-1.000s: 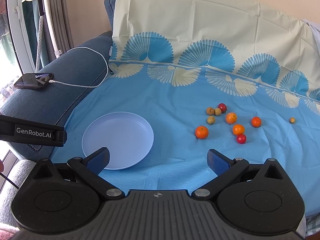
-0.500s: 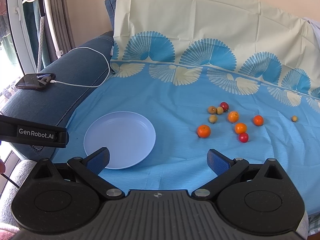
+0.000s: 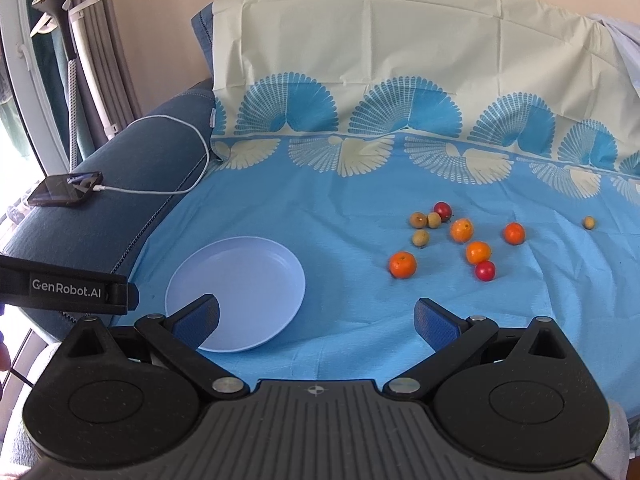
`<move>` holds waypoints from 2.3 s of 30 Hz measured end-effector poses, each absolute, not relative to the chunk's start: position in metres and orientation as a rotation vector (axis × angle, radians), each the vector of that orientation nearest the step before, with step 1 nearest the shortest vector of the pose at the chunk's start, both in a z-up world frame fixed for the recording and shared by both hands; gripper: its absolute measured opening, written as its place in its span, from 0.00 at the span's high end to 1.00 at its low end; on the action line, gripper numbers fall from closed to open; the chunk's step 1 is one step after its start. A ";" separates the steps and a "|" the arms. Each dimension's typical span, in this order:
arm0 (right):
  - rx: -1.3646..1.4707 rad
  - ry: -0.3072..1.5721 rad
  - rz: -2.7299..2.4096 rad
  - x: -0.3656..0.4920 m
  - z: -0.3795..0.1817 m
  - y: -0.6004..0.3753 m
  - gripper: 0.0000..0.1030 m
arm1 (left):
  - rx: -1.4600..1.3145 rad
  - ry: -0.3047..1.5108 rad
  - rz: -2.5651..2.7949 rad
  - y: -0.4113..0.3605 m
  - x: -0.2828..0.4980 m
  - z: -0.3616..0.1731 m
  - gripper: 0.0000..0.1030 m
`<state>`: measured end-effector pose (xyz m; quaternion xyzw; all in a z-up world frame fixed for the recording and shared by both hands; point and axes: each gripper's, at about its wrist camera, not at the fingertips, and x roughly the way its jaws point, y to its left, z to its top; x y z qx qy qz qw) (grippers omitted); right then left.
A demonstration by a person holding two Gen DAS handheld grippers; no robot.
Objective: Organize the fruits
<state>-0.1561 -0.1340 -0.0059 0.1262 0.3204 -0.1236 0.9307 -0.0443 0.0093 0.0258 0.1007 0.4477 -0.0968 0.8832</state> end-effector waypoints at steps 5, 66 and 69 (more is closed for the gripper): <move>0.287 0.655 -0.279 -0.159 -0.008 -0.151 0.00 | 0.199 0.944 -0.246 -0.007 -0.041 0.027 0.00; 0.044 0.759 -0.447 -0.053 -0.186 -0.373 0.69 | 0.425 1.046 -0.608 -0.284 0.067 -0.153 0.61; 0.125 0.765 -0.454 -0.058 -0.175 -0.376 0.69 | 0.399 1.045 -0.604 -0.276 0.062 -0.140 0.61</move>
